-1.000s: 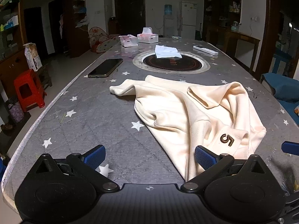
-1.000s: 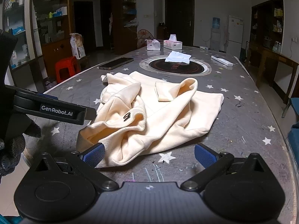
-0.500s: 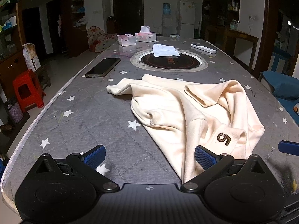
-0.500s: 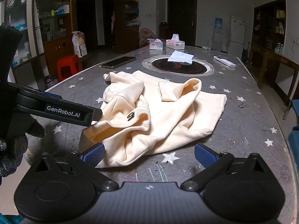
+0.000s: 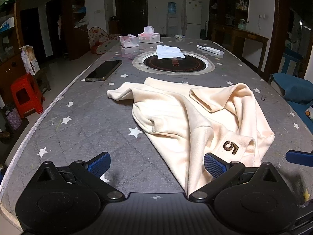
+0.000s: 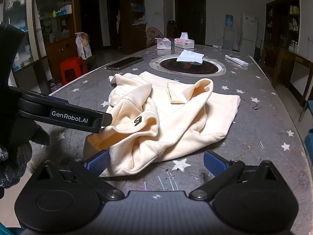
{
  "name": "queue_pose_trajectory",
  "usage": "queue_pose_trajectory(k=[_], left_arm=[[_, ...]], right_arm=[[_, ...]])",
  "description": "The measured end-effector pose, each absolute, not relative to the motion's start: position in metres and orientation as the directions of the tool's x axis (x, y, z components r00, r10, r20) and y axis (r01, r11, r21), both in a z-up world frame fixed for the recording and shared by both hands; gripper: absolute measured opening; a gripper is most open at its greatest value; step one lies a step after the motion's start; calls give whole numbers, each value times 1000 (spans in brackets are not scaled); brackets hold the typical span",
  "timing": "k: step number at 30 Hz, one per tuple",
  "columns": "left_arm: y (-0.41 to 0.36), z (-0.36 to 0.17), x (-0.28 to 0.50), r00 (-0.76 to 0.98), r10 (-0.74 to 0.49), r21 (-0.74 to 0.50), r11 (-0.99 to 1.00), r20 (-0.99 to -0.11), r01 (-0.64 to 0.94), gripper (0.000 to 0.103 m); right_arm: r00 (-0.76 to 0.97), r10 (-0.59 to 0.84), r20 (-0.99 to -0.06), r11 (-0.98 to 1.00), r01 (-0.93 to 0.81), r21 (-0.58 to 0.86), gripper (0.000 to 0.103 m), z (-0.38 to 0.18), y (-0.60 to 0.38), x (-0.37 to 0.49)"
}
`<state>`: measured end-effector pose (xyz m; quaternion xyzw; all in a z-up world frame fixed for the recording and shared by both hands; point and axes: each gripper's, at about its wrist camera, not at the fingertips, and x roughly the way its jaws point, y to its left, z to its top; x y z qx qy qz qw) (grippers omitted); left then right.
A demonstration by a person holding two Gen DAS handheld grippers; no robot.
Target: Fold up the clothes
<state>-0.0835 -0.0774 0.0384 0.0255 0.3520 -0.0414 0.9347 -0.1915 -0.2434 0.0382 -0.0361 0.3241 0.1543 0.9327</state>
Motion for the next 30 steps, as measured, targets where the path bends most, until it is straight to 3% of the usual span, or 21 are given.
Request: queue_pose_trajectory(k=[30], left_arm=[[-82, 40, -51, 731, -91, -14, 994, -676, 111, 103]], right_arm=[[727, 269, -631, 959, -266, 101, 101, 40, -251, -163]])
